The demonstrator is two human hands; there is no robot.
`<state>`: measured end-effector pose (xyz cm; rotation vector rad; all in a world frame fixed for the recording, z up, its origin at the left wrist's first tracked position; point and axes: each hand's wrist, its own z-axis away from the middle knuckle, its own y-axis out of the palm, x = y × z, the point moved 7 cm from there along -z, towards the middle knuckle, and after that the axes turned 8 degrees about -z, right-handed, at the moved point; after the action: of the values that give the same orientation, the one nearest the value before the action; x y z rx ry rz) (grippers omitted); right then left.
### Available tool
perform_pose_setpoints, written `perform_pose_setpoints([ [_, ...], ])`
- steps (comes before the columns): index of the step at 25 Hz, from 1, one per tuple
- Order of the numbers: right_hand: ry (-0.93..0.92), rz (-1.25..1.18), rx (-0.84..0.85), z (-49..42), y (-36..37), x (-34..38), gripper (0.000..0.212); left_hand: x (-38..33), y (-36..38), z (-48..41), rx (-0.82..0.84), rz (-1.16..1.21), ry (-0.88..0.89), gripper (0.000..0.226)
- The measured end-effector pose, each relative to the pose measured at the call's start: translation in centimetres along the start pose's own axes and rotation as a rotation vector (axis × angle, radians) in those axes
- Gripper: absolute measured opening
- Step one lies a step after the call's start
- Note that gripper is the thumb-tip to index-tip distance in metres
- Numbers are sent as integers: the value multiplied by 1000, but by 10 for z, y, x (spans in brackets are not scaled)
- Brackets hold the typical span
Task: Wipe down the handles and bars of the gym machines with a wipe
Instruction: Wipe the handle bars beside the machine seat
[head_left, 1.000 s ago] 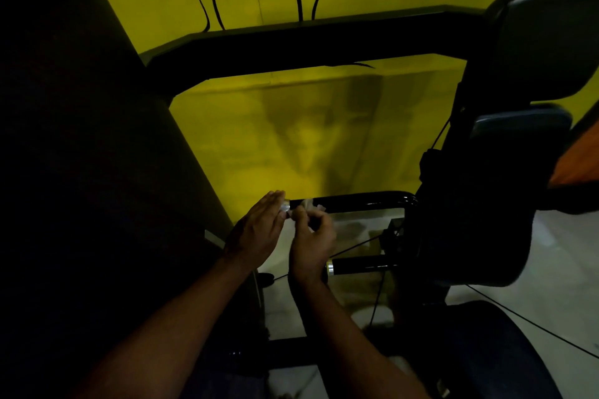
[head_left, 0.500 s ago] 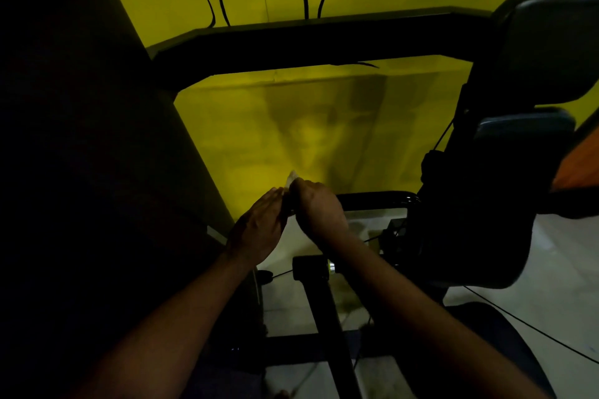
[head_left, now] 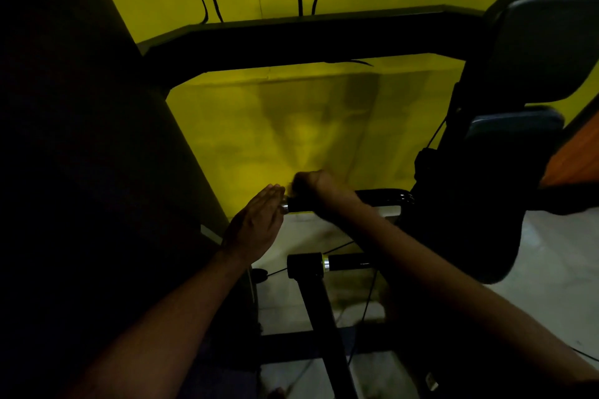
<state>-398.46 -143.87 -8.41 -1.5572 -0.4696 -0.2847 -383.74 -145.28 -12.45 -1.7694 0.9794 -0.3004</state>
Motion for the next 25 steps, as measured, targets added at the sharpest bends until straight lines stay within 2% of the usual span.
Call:
perform_pose_setpoints([
  [2, -87, -8, -42, 17, -2, 18, 16, 1, 1, -2, 11, -6, 8, 49],
  [5, 67, 50, -68, 39, -24, -15, 19, 1, -1, -2, -8, -36, 29, 45],
  [10, 156, 340, -138, 81, -34, -43, 26, -43, -14, -3, 18, -204, 270, 45],
  [14, 275, 446, -358, 123, -63, -67, 31, -54, -10, -8, 78, -149, 107, 50],
  [18, 409, 227, -390, 146, -48, -73, 26, -72, -9, 1, 139, -112, 47, 53],
  [21, 498, 51, -426, 179, -35, -83, 16, -99, -17, 9, 141, -38, 41, 45],
  [22, 519, -61, -427, 193, -30, -85, 18, -111, -18, 13, 140, -45, 70, 43],
  [25, 579, -611, -471, 232, -20, -83, 24, -143, -15, 23, 198, -18, 98, 43],
])
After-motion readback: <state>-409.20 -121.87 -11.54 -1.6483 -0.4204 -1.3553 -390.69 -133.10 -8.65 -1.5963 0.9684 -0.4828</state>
